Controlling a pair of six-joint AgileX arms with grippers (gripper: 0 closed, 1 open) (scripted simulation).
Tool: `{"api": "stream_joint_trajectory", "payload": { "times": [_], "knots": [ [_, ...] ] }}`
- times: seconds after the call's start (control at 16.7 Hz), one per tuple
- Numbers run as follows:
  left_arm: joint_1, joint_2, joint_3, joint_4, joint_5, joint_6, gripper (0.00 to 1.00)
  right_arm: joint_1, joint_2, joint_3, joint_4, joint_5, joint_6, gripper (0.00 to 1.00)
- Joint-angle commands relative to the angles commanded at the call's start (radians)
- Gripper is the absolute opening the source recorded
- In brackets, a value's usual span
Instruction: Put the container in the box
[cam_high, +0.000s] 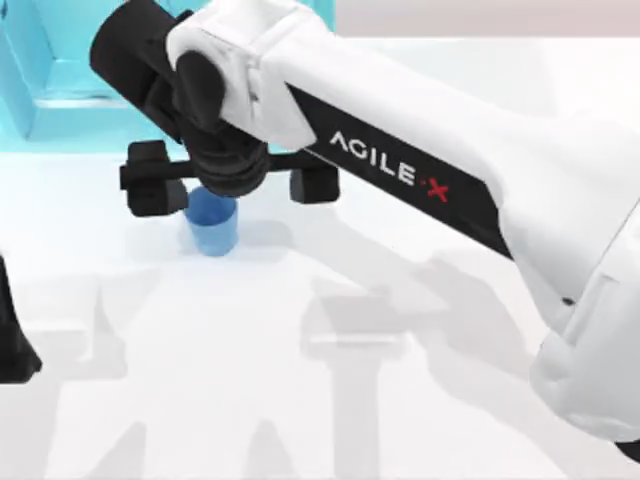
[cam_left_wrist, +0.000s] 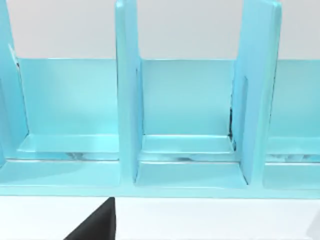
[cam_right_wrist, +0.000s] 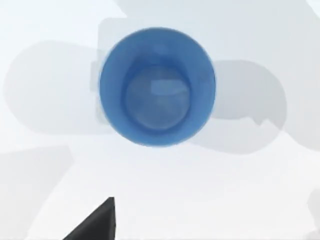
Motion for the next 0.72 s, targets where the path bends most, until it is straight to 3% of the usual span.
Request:
{"api": "stream_joint_trajectory", "payload": {
  "times": [0.3,0.72],
  "knots": [
    [0.0,0.0,0.0,0.0,0.0,0.0,1.0,0.019,0.129,0.184,-0.068,0.079,0.102,1.0],
    [0.0,0.0,0.0,0.0,0.0,0.0,1.0,0.014,0.134,0.196,-0.069,0.086,0.113,1.0]
  ]
}}
